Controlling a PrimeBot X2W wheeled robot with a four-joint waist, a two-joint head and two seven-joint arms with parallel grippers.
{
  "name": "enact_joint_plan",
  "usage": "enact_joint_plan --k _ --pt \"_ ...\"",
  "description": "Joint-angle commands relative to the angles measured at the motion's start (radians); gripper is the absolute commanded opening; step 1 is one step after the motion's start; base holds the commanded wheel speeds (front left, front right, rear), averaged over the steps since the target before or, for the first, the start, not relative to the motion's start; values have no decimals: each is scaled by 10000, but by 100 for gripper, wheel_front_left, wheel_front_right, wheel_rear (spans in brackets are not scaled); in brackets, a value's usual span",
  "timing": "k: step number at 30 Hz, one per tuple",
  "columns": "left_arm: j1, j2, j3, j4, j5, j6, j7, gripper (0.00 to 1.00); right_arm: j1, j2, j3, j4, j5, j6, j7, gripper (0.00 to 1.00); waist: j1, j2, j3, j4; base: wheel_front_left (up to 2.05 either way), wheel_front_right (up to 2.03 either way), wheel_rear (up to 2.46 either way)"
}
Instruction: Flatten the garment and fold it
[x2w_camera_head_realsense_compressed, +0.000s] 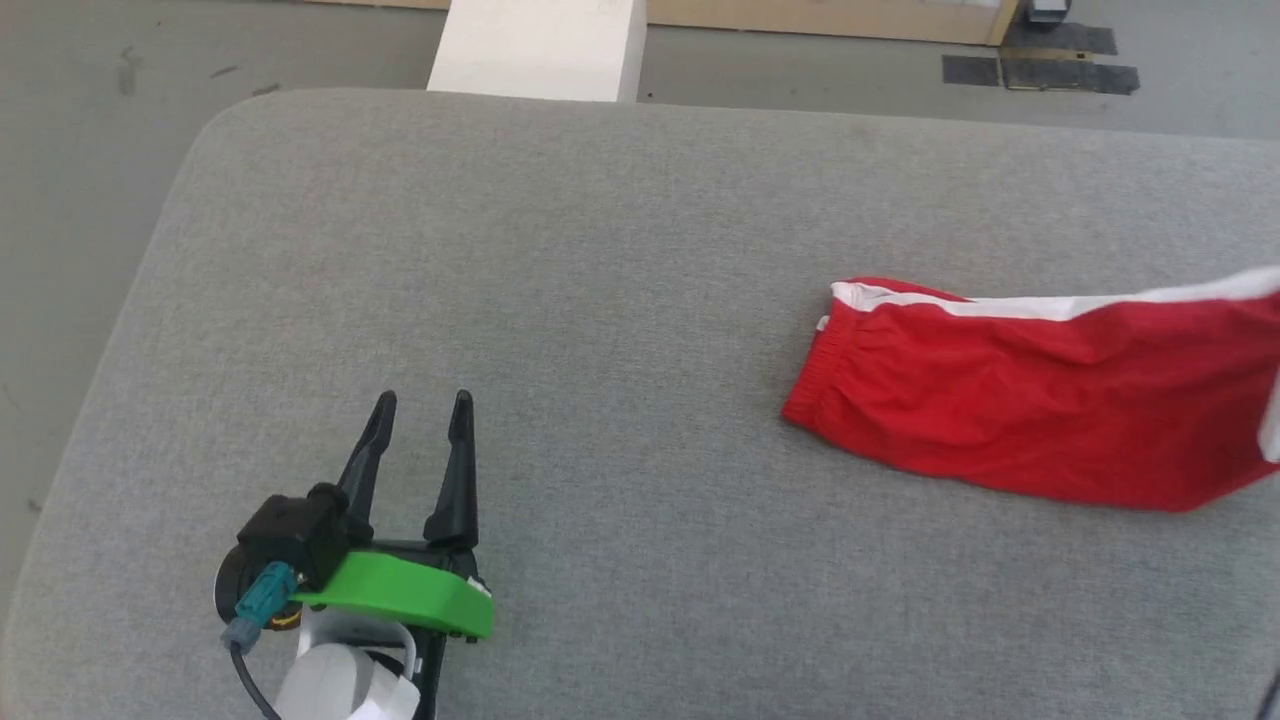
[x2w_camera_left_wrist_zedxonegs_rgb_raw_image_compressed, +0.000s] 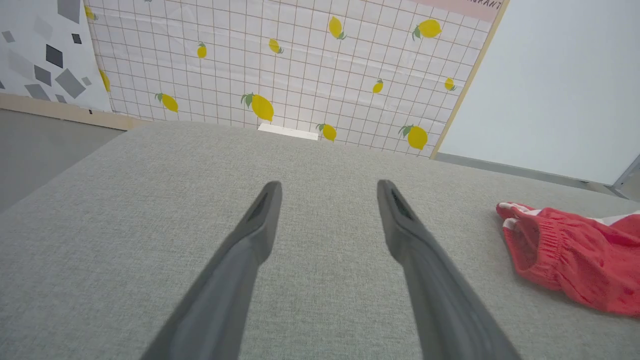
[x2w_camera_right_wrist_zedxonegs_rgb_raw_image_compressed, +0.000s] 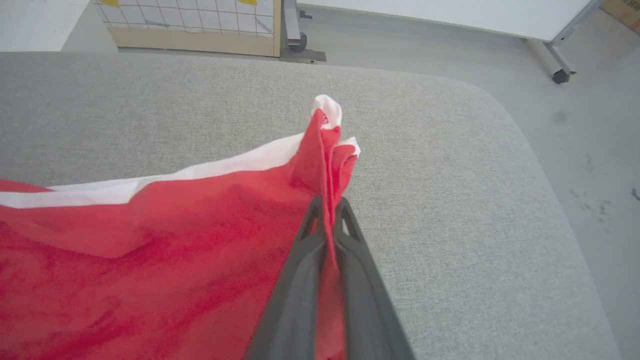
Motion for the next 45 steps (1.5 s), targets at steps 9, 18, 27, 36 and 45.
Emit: enact_joint_plan --k 9,18,27,36,45 --pt "-84 -26 -202 156 47 -87 -38 100 118 297 3062 -2638 89 -13 1168 0 0 -1 -26 198 0 0 0" --pt "-185 -26 -449 220 -104 -104 -38 100 -453 313 6376 -2170 634 -13 1918 0 0 -1 68 687 0 0 0" --pt "-283 -26 -614 215 -249 -66 -38 100 -804 681 7894 167 881 -13 1746 0 0 -1 255 1083 0 0 0" --pt "-210 -26 -537 264 -264 2 -38 100 -849 1113 7691 478 2030 -13 676 100 0 -1 76 851 0 0 0" --pt "38 -26 -285 370 -268 158 -38 100 574 1597 5954 -1741 2553 -13 -2868 100 0 -1 -643 14 0 0 0"
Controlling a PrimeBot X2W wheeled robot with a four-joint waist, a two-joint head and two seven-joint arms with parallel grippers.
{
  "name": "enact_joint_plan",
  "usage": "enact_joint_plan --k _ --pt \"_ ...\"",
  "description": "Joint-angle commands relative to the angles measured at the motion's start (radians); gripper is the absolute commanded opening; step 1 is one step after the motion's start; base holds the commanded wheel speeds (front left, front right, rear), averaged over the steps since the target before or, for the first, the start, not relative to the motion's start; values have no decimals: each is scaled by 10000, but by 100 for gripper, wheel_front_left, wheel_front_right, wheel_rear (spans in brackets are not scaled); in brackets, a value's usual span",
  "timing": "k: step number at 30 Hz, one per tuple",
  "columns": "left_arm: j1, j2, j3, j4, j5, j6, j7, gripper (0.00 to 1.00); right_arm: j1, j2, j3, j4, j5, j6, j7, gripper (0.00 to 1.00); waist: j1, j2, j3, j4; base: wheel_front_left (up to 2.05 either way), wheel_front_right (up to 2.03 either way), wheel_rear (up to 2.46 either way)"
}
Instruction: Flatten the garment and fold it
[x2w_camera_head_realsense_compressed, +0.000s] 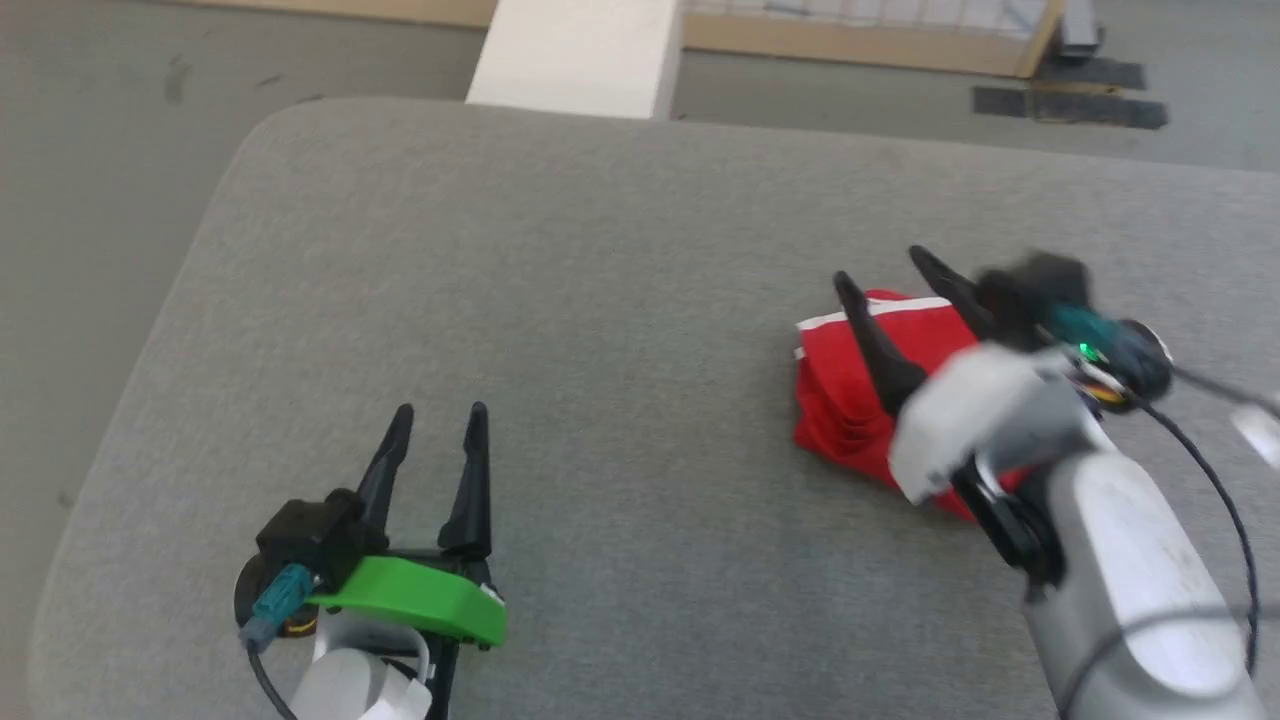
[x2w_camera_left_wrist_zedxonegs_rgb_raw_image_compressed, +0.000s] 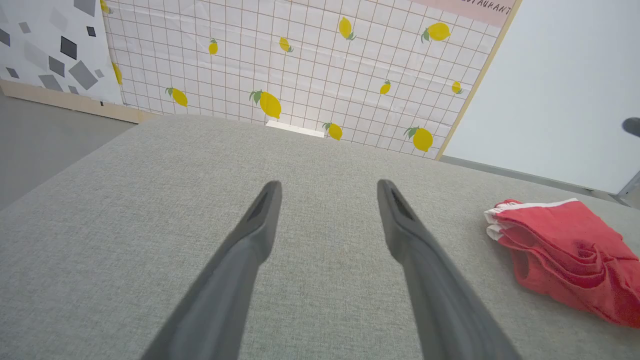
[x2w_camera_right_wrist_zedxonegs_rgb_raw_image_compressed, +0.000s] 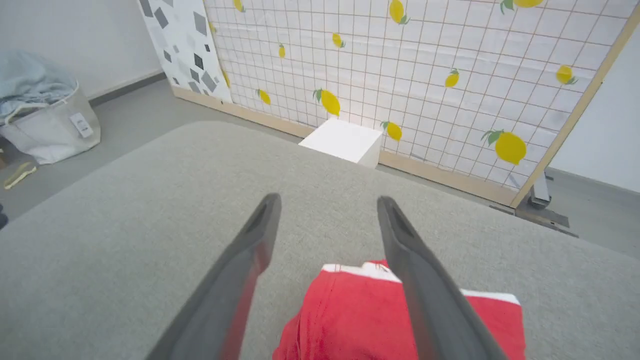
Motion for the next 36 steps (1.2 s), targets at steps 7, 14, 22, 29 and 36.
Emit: enact_joint_plan --k 7,14,22,29,36 --pt "408 -24 337 -124 111 141 -38 100 1947 389 -1533 -984 -269 -13 -2460 100 0 0 -897 -1286 0 0 0" --pt "759 -24 547 -129 264 129 -38 100 3161 452 -2071 -674 -451 -13 -3507 100 0 0 -1379 -1906 0 0 0" --pt "1197 -24 717 -44 513 64 -38 100 3844 75 -1888 -211 -587 -13 -4041 100 0 0 -1736 -2278 0 0 0" --pt "1363 -24 790 -58 566 30 -38 100 4065 25 -1987 -89 -609 -13 -4229 100 0 0 -1733 -2336 0 0 0" --pt "1382 -24 784 -69 577 51 -38 100 4123 44 -1947 -119 -609 -13 -4262 100 0 0 -1654 -2323 0 0 0"
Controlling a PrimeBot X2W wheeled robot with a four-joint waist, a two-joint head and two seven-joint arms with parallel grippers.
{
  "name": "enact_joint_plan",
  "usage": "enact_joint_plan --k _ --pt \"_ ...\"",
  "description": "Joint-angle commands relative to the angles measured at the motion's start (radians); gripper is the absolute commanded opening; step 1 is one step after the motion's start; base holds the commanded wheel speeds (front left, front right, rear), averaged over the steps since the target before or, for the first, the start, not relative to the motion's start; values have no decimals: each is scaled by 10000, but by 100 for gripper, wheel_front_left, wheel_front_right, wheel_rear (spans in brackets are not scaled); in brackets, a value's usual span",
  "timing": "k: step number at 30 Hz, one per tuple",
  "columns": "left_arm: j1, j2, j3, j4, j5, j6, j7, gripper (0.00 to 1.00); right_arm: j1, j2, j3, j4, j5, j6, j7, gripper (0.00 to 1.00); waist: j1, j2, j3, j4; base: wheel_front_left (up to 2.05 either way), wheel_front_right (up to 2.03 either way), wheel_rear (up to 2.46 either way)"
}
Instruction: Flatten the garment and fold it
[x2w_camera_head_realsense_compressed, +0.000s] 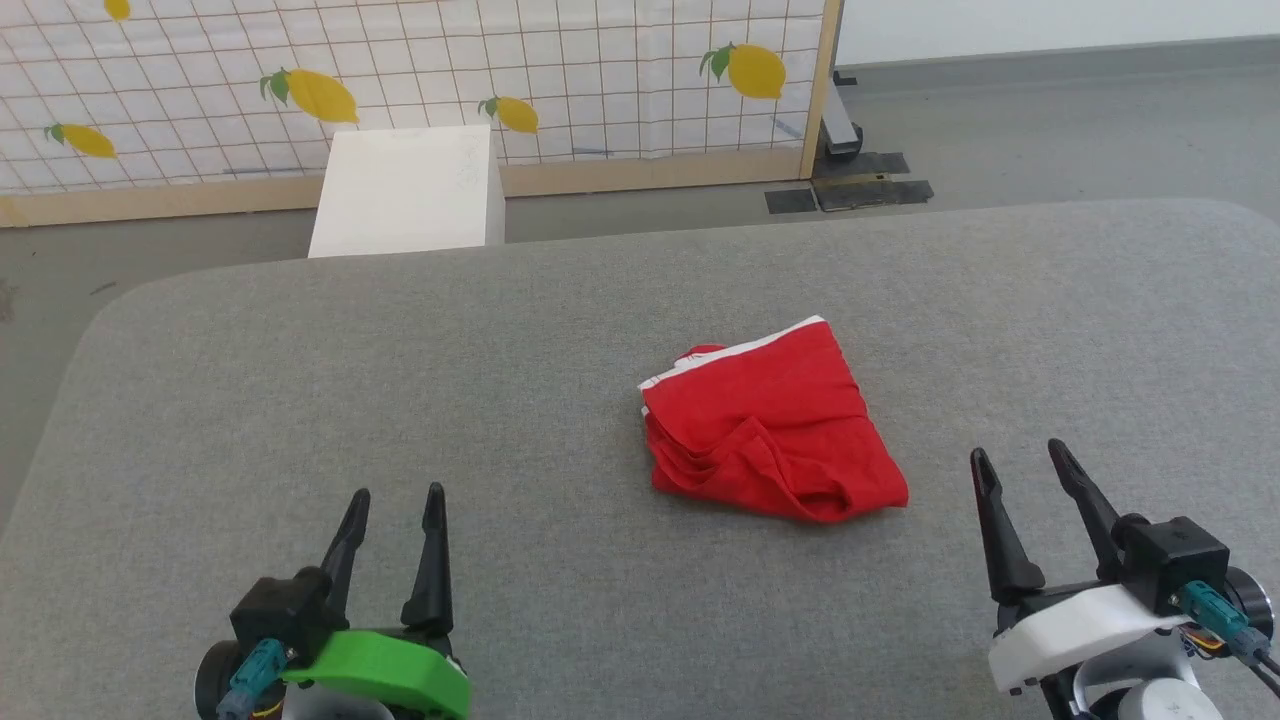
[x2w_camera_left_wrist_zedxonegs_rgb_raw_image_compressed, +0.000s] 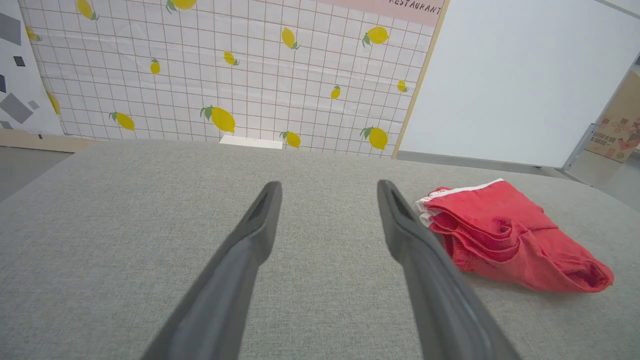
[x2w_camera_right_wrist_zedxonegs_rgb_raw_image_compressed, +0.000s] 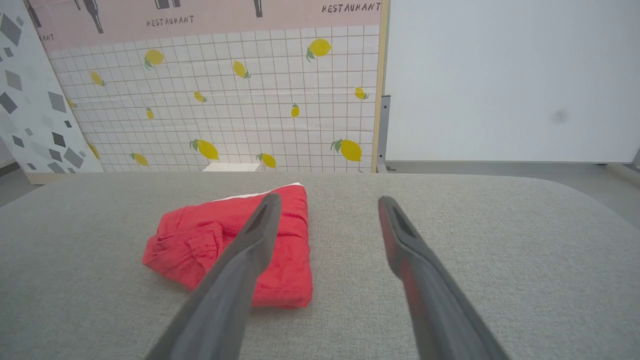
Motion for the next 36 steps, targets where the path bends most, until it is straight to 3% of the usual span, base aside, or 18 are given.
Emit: enact_joint_plan --k 1,9,12,17,19,21,29,36 --pt "124 -22 14 -20 27 -9 -38 100 144 18 14 -18 -59 -13 -88 100 0 0 9 13 0 0 0" --pt "90 -22 -27 -66 -23 38 -38 100 137 106 -44 -34 200 -13 69 100 0 0 70 36 0 0 0" --pt "30 -22 -41 -94 -40 53 -38 100 -169 197 -118 162 1353 -13 397 100 0 0 170 35 0 0 0" --pt "-232 -22 -66 -118 2 14 -38 100 -1395 351 -636 1173 5270 -13 3032 100 0 0 496 159 0 0 0" --pt "-369 -22 -88 -147 34 -15 -38 100 -2052 373 -1049 1686 6446 -13 4260 100 0 0 666 273 0 0 0" --pt "-541 -22 -103 -179 60 -46 -38 100 -2805 349 -1438 2344 6896 -13 5404 100 0 0 890 438 0 0 0" --pt "-992 -22 -339 -273 -3 -42 -38 100 -5259 337 -2892 5240 6204 -13 8180 100 0 0 1584 1262 0 0 0" --pt "-1177 -22 -439 -300 -45 -16 -38 100 -6535 367 -3806 6836 4612 -13 9107 100 0 0 1938 1886 0 0 0"
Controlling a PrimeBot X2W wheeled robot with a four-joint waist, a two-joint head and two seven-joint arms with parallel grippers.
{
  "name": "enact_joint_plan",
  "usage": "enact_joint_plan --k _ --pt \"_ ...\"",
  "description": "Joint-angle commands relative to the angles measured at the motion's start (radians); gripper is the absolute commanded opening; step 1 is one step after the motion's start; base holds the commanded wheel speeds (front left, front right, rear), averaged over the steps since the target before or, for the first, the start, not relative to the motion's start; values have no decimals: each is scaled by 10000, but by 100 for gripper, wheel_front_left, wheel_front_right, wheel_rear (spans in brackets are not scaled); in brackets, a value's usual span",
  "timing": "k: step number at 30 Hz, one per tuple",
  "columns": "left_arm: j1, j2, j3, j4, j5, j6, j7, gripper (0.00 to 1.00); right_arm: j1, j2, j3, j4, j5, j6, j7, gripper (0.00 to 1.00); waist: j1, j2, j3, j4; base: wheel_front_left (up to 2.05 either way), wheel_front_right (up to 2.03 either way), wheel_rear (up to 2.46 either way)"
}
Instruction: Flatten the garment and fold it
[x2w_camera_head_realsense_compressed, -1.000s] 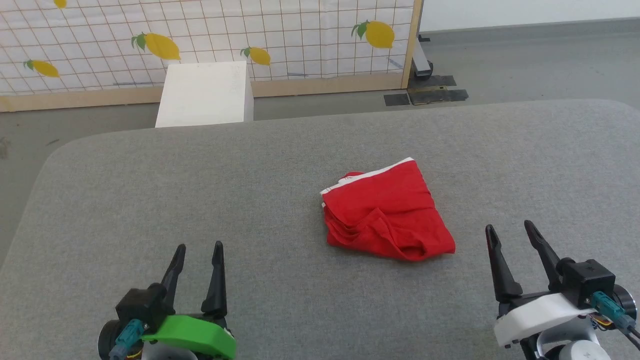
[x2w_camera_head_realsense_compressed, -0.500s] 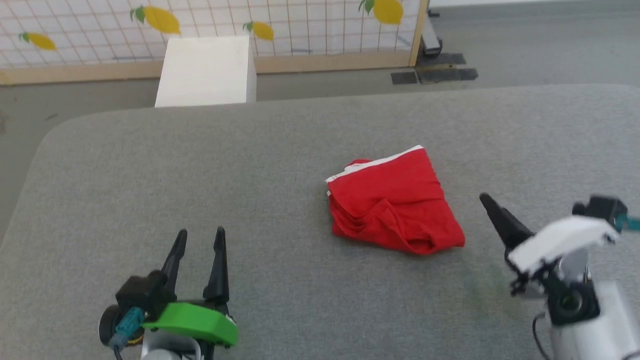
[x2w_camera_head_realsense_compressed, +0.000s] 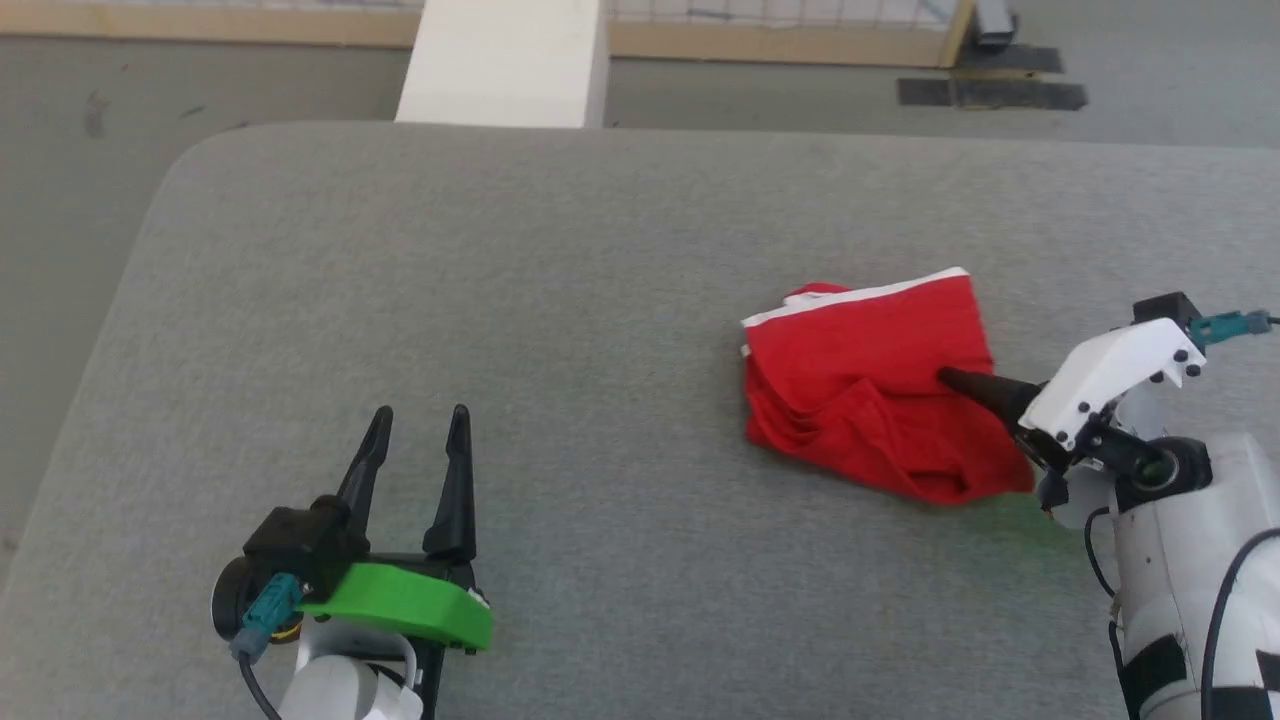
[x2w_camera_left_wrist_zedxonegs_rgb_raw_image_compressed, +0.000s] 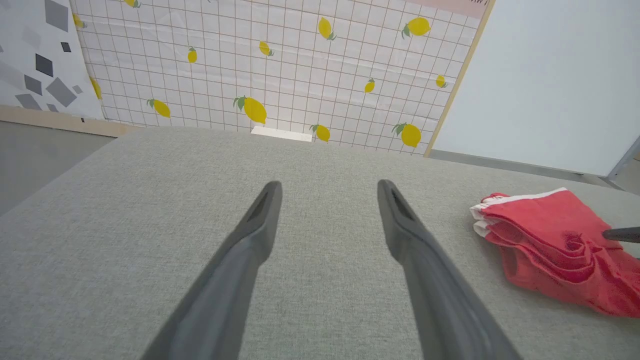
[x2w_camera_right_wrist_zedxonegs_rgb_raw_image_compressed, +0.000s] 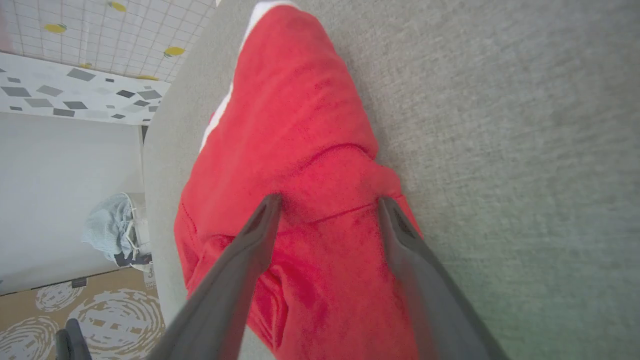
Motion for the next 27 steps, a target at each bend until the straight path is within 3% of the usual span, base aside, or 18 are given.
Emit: enact_joint_plan --k 1,5,6,8,9,16,27 --pt "-153 -18 -6 -37 -45 -1 -38 100 -235 34 -105 203 -264 -13 131 100 0 0 327 431 0 0 0" --pt "-143 -18 -25 -25 -71 10 -38 100 -596 82 -254 639 -659 -13 625 99 0 0 347 585 0 0 0" --pt "-138 -18 -27 -20 -75 11 -38 100 -637 90 -228 671 -669 -13 730 47 0 0 338 599 0 0 0" --pt "-111 -18 -22 -5 -78 19 -38 100 -664 102 -98 635 -695 -13 846 5 0 0 291 605 0 0 0" --pt "-90 -18 -17 2 -79 32 -38 100 -634 105 -8 584 -723 -13 876 0 0 0 242 582 0 0 0" --pt "115 -18 96 -68 -3 26 -38 100 -334 94 672 -130 -1260 -13 898 0 0 0 -60 -112 0 0 0" --pt "-112 -18 358 -304 351 -117 -38 100 -62 -1139 3310 -2198 -3597 -13 307 0 0 0 300 -2659 0 0 0"
